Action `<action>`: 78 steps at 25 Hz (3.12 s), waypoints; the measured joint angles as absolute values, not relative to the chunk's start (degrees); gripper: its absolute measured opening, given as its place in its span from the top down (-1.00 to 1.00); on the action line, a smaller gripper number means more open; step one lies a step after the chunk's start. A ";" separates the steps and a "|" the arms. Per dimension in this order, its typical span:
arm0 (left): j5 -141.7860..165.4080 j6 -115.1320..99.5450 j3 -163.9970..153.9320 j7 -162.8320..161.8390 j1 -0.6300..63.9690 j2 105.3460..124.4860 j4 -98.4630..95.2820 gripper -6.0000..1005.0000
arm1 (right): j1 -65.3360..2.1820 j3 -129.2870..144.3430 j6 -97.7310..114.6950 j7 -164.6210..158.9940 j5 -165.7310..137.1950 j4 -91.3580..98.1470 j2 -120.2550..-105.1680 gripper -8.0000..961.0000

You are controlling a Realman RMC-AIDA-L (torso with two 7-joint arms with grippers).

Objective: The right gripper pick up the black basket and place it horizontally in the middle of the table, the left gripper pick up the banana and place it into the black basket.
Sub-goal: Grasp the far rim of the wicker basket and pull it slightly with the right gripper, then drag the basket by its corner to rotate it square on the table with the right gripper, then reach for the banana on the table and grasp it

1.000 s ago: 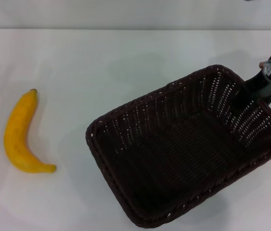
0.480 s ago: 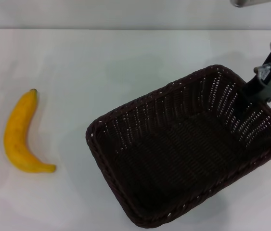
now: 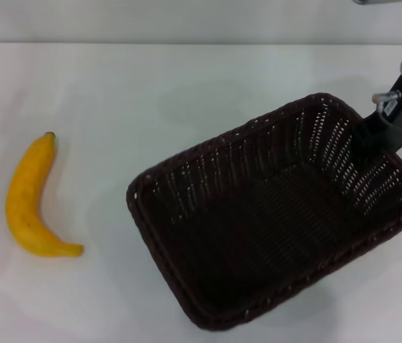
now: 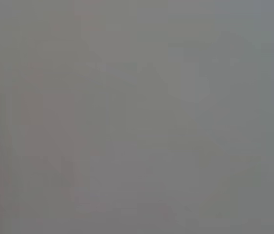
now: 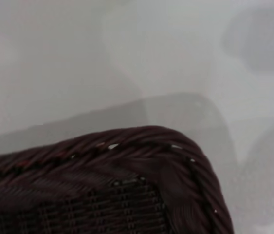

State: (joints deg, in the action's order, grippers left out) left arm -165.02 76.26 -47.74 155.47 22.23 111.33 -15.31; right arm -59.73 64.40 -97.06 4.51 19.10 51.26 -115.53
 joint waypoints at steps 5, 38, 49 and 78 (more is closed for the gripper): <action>-165.13 76.24 -46.74 155.41 22.31 111.18 -15.30 -0.74 | -56.70 64.20 -97.89 -3.29 18.84 56.12 -115.31 0.66; -164.94 75.22 -45.35 155.03 24.48 109.49 -15.30 -0.74 | -49.21 71.42 -105.02 -9.99 26.71 70.10 -114.38 0.63; -164.88 75.22 -45.35 154.99 23.48 109.83 -15.29 -0.74 | -48.52 70.82 -106.23 -10.43 29.19 75.35 -110.06 0.14; -115.22 53.97 -46.94 88.96 10.19 117.13 -54.39 -0.74 | -17.69 38.71 -57.29 104.98 100.83 53.71 -114.67 -0.41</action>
